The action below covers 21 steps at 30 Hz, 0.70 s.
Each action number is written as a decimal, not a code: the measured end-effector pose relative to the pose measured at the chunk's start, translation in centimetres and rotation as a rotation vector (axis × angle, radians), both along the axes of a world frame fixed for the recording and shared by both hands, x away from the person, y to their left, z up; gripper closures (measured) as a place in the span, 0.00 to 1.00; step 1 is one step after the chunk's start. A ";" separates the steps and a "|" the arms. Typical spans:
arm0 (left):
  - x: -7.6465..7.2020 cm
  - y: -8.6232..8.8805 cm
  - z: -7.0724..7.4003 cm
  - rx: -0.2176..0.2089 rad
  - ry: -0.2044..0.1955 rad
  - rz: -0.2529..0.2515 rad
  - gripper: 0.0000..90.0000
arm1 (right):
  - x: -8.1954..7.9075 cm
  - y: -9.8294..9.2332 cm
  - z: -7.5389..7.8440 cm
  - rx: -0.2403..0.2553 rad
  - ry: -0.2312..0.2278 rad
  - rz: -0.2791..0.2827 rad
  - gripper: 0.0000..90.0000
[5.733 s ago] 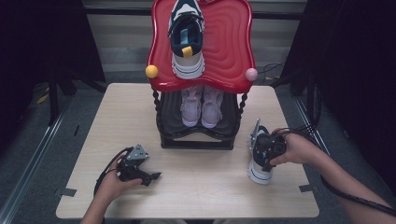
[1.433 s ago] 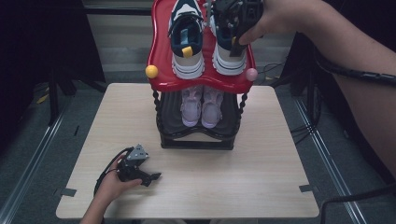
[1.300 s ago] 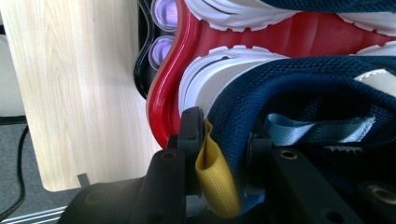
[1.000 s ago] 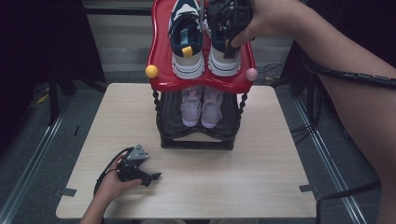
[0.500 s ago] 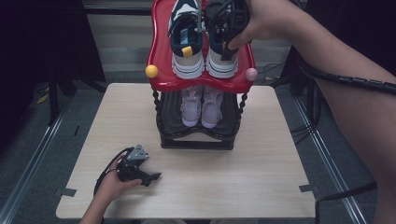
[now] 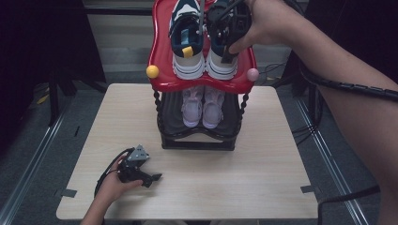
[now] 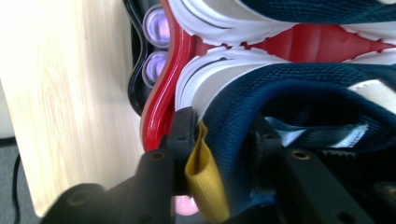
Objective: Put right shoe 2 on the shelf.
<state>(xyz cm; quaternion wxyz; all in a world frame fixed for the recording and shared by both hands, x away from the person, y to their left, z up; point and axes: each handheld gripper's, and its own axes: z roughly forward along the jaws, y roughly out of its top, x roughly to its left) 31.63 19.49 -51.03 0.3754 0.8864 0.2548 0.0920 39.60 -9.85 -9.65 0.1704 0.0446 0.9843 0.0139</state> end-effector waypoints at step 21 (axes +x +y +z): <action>0.0 0.0 0.0 0.002 0.002 0.000 0.04 | -1.7 -4.4 2.9 0.135 -0.015 -0.121 0.34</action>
